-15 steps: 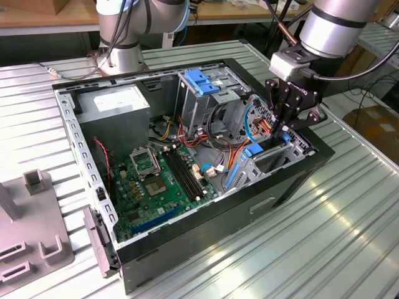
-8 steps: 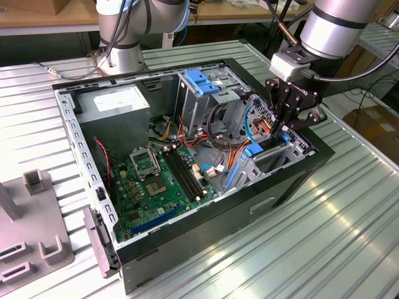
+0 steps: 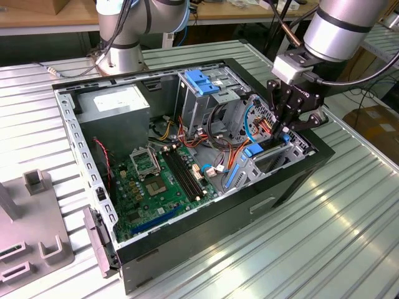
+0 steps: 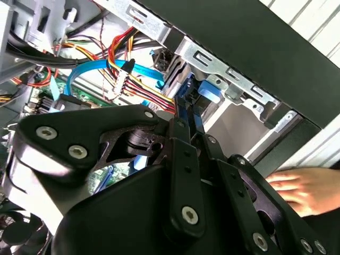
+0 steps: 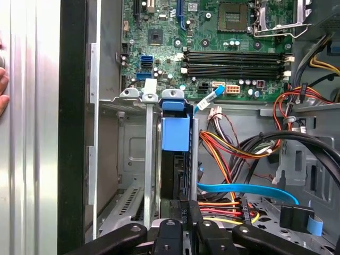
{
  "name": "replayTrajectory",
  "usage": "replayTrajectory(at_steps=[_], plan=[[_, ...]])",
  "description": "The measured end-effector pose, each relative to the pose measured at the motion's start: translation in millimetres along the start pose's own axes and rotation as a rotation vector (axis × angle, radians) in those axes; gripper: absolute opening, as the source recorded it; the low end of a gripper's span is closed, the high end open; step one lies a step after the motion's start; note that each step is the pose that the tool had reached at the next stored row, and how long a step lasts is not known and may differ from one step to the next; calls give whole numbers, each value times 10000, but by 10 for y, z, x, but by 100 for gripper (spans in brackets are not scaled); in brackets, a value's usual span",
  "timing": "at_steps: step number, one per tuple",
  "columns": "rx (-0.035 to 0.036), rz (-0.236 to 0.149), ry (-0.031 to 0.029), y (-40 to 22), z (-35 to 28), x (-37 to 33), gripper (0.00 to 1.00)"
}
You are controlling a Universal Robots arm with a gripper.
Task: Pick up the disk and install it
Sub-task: 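Insert the first disk wire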
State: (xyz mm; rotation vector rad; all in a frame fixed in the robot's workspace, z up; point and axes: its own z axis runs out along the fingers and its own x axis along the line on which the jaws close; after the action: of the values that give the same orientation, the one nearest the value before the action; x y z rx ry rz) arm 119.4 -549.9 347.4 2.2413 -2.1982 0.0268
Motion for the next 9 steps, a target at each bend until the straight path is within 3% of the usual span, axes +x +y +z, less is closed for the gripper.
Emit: replayTrajectory(at_steps=[9], plan=[[0,2,-9,1,7,31,17]])
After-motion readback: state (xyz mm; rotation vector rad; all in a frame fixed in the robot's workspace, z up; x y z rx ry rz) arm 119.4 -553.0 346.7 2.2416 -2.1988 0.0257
